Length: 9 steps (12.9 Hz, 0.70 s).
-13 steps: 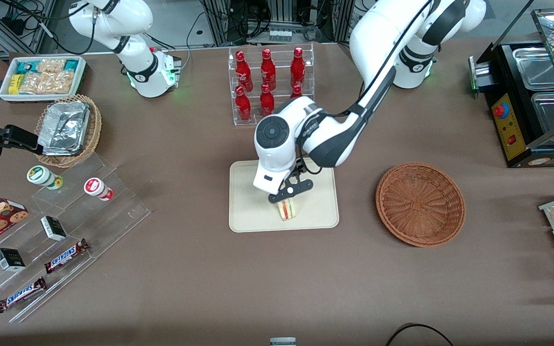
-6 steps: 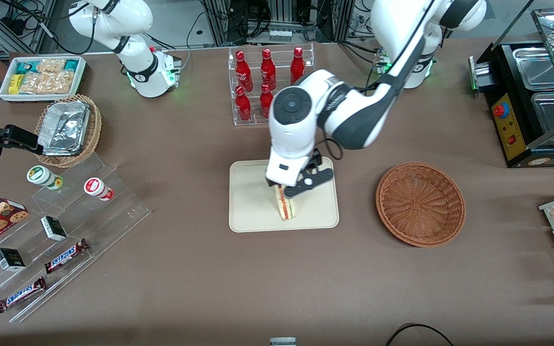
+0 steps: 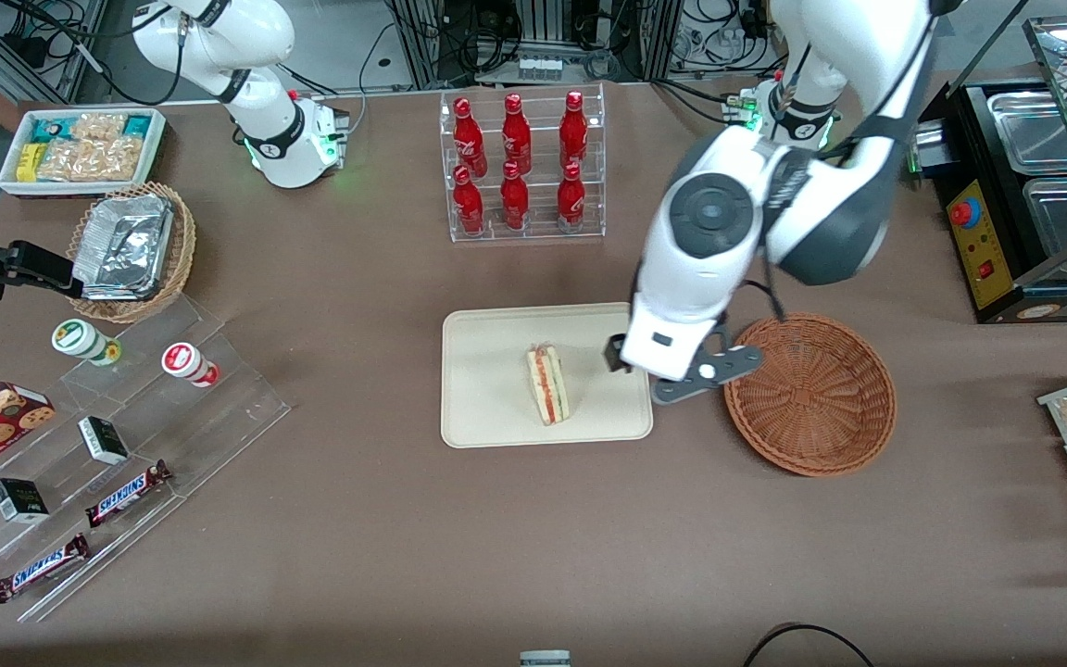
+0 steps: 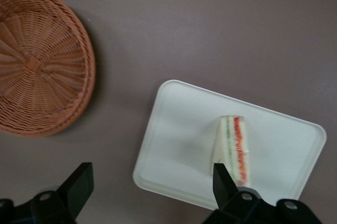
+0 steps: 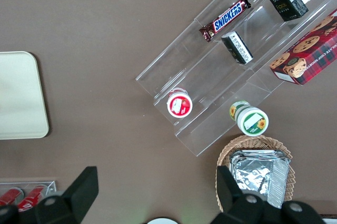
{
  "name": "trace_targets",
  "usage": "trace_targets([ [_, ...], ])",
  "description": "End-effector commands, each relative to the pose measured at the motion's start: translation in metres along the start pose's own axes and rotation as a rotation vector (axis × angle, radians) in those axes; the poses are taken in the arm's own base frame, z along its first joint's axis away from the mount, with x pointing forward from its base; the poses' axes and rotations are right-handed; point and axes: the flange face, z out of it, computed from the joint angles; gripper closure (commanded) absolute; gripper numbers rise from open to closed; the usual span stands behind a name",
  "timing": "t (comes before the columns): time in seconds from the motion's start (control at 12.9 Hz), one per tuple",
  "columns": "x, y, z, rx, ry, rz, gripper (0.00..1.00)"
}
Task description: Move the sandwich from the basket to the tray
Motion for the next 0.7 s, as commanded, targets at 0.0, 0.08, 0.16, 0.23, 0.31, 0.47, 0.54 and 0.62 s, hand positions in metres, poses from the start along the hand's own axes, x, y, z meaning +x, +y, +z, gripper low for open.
trace_targets([
  [0.0, 0.019, -0.06, -0.011, 0.011, -0.038, 0.069, 0.0],
  [0.08, 0.026, -0.077, -0.018, 0.025, -0.054, 0.108, 0.0],
  [0.16, 0.035, -0.099, -0.024, 0.036, -0.071, 0.155, 0.0],
  [0.23, 0.046, -0.121, -0.027, 0.036, -0.098, 0.206, 0.0],
  [0.31, 0.051, -0.137, -0.033, 0.029, -0.116, 0.24, 0.0],
  [0.47, 0.06, -0.187, -0.047, -0.017, -0.121, 0.304, 0.0],
  [0.54, 0.06, -0.205, -0.057, -0.032, -0.118, 0.357, 0.0],
  [0.62, 0.059, -0.222, -0.066, -0.039, -0.111, 0.396, 0.0],
])
